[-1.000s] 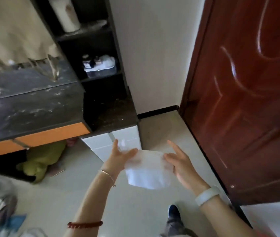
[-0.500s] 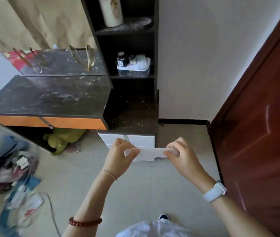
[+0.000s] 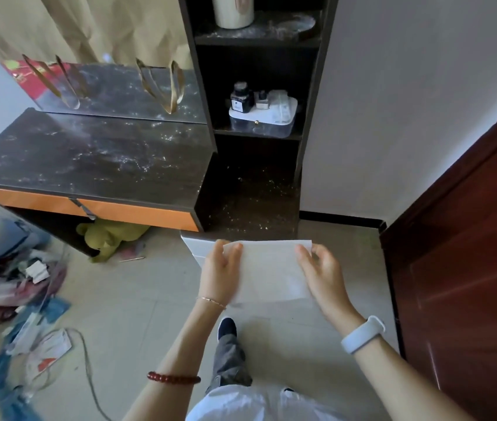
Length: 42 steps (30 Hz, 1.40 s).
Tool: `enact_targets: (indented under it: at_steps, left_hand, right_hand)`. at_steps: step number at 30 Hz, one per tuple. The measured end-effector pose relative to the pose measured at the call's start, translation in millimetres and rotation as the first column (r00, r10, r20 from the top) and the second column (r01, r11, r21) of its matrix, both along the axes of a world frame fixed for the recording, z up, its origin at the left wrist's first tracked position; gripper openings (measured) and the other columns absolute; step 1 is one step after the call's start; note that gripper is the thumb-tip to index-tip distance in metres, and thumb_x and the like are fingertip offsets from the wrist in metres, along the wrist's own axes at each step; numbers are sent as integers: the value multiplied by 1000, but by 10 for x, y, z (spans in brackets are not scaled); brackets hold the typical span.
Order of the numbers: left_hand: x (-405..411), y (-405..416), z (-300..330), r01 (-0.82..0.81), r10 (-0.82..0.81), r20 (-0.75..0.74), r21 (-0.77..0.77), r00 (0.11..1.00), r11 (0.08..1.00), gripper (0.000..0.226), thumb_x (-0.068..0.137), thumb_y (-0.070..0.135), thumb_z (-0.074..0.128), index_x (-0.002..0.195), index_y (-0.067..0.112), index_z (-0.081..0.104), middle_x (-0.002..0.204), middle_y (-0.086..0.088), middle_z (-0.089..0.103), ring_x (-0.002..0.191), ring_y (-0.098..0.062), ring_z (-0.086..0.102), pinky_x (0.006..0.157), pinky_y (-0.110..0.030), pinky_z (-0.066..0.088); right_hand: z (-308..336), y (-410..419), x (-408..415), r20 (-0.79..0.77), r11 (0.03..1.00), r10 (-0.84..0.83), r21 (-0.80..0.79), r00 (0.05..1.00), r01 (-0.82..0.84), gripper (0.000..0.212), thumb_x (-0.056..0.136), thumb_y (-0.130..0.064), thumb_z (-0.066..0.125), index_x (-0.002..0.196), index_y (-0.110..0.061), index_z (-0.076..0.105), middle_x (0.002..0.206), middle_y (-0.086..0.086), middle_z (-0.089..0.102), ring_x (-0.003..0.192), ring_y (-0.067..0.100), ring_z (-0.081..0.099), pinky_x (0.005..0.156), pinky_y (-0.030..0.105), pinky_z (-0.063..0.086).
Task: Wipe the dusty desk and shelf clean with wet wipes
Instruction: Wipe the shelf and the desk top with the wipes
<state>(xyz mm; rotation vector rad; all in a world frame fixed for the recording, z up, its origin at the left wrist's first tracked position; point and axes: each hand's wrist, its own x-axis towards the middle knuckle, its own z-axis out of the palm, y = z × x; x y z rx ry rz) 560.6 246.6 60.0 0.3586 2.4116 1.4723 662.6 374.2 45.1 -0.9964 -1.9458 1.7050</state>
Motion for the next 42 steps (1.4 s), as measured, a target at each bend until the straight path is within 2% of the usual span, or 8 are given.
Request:
enact_targets:
  at_steps: [7, 9, 14, 21, 25, 28, 36, 42]
  left_hand:
    - [-989, -14, -190, 143, -220, 311, 251, 925, 957, 18, 85, 18, 61, 92, 2, 58, 75, -1, 58, 68, -12, 54, 55, -12, 43]
    - [-1284, -84, -226, 147, -315, 460, 366, 830, 919, 22, 75, 18, 66, 93, 5, 61, 78, -5, 61, 71, -17, 56, 58, -22, 48]
    - [-1905, -148, -27, 390, -467, 246, 304, 849, 869, 10, 75, 19, 57, 67, 14, 53, 58, 10, 49, 53, -5, 44, 48, -18, 36]
    - [-2487, -32, 476, 687, -764, 245, 336, 597, 644, 2, 77, 18, 63, 75, 17, 64, 56, 12, 59, 52, -4, 53, 48, -18, 44]
    - [-2701, 45, 383, 383, -735, 400, 660, 548, 646, 43, 71, 45, 67, 104, 18, 64, 91, 2, 69, 86, -16, 62, 73, -30, 51]
    - [-2586, 101, 152, 121, -550, 684, 569, 479, 813, 43, 84, 52, 39, 102, 18, 57, 92, 7, 70, 96, -10, 60, 74, -27, 49]
    - [-2414, 262, -81, 248, -460, 408, 473, 789, 845, 15, 89, 7, 51, 89, 17, 62, 71, 9, 68, 67, -11, 62, 51, -21, 49]
    - [-2550, 457, -120, 446, -627, 411, 456, 662, 770, 48, 88, -13, 35, 66, 14, 68, 71, 7, 62, 62, -3, 59, 54, -13, 46]
  right_hand:
    - [-3, 71, -844, 38, 858, -6, -514, 999, 24, 11, 82, 0, 60, 76, -9, 57, 73, 6, 64, 66, 19, 62, 61, 30, 48]
    - [33, 72, -1104, 35, 852, -31, -522, 999, 45, 19, 83, -1, 59, 71, -13, 51, 75, 8, 59, 68, 21, 57, 59, 33, 42]
    - [155, 162, -1523, 165, 906, 370, -280, 914, -316, 11, 82, -19, 66, 91, -21, 59, 91, 7, 63, 90, 20, 62, 88, 34, 50]
    - [331, 127, -2026, 224, 851, 524, -177, 822, -494, 16, 82, -18, 66, 97, -12, 67, 98, 3, 70, 93, 14, 65, 86, 27, 51]
    - [296, 101, -2141, 17, 897, 390, -234, 921, -375, 12, 82, -14, 64, 94, -16, 66, 90, -5, 72, 87, 12, 67, 75, 27, 53]
    - [237, 125, -2180, -68, 898, 240, -363, 968, -248, 25, 86, -1, 55, 97, -21, 67, 90, -1, 73, 86, 19, 68, 73, 27, 55]
    - [111, 345, -2138, 3, 920, 198, -346, 980, -185, 24, 74, -7, 57, 88, -21, 69, 78, 4, 69, 74, 23, 63, 60, 27, 48]
    - [92, 654, -2093, -92, 821, 116, -552, 989, -147, 49, 88, 7, 35, 57, -14, 66, 64, 6, 61, 57, 18, 60, 42, 22, 47]
